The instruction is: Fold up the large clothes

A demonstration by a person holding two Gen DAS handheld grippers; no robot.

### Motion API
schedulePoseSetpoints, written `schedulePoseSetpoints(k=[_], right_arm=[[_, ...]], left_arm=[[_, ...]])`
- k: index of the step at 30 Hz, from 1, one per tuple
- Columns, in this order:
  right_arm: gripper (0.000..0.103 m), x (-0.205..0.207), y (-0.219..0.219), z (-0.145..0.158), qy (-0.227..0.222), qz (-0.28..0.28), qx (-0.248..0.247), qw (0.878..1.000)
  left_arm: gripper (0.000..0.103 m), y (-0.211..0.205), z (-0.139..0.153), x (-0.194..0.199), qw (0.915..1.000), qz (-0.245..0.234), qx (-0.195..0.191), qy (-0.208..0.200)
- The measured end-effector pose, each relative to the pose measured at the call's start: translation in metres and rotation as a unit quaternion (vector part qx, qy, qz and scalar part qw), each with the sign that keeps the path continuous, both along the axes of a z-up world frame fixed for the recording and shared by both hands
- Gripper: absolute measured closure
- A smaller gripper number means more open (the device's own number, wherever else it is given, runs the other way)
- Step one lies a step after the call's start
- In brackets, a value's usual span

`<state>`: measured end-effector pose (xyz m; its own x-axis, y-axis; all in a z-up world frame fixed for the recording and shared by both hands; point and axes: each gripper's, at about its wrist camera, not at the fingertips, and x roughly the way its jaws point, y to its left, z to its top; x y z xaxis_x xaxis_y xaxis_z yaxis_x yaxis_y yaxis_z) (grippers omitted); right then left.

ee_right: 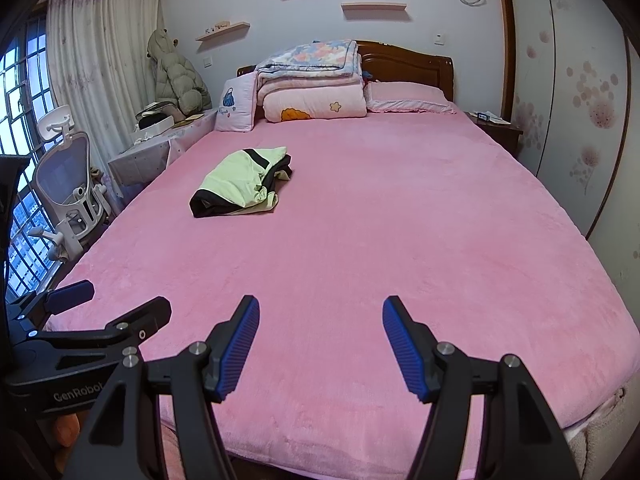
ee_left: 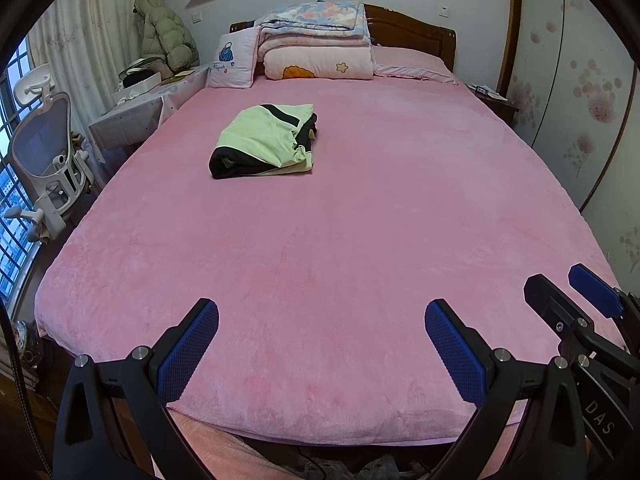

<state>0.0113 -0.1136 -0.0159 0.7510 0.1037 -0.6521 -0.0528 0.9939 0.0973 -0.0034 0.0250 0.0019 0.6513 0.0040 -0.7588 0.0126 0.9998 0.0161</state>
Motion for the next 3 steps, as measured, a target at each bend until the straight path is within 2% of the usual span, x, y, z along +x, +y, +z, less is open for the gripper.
schedulePoseSetpoints(k=[3], right_arm=[[0.039, -0.0024, 0.0014, 0.0044, -0.006, 0.000, -0.004, 1.000]], left_arm=[[0.000, -0.0016, 0.0010, -0.0039, 1.0000, 0.003, -0.005, -0.002]])
